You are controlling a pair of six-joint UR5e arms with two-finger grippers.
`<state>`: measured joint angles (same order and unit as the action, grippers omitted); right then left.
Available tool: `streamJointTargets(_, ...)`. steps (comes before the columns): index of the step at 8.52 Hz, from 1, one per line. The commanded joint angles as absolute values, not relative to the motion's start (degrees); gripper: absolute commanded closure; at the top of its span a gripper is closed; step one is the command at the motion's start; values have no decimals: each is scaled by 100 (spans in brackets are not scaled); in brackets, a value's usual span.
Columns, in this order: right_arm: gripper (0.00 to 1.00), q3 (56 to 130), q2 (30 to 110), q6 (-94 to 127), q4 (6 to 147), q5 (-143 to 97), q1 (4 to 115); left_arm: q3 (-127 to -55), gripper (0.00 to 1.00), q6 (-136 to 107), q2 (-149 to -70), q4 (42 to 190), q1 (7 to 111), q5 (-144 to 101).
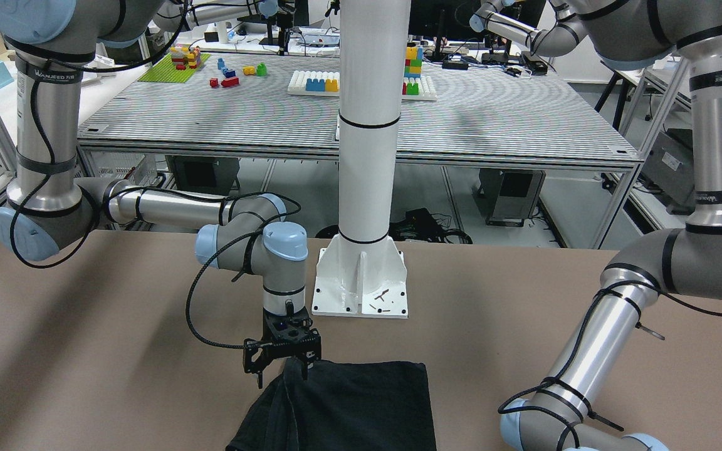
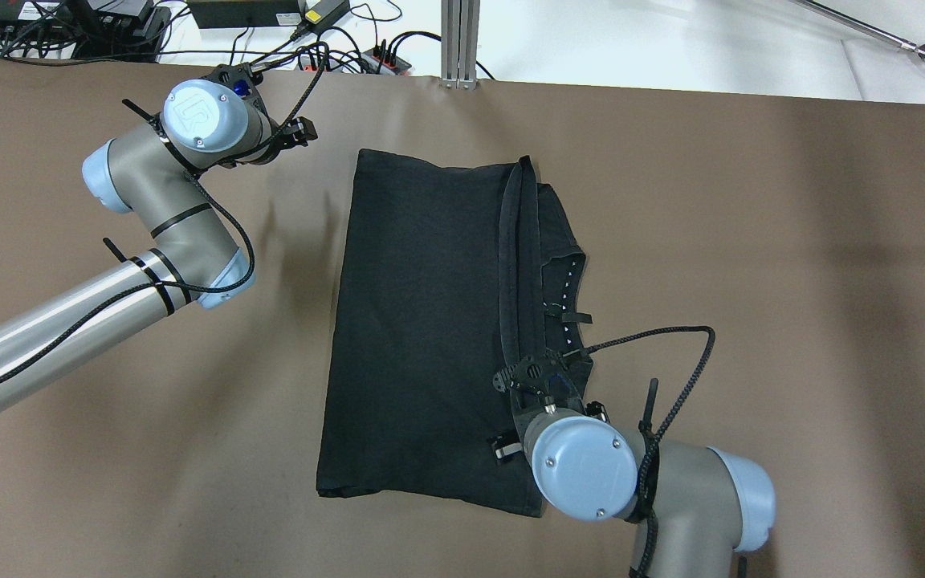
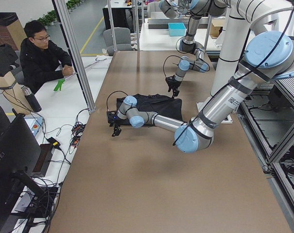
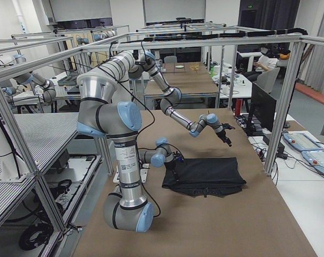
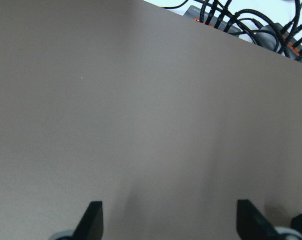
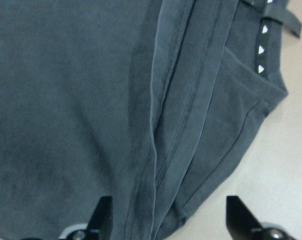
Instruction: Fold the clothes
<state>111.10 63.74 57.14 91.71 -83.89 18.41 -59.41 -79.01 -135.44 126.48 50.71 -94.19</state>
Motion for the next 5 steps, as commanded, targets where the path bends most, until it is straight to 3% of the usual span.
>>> streamJointTargets(1, 6, 10277, 5784, 5345, 9141, -8394, 2162, -5941, 6, -7901, -13544, 12647, 5071, -9413)
streamJointTargets(5, 6, 9634, 5774, 5133, 8482, -8394, 2294, -5941, 6, -7910, -13535, 12647, 5071, -9413)
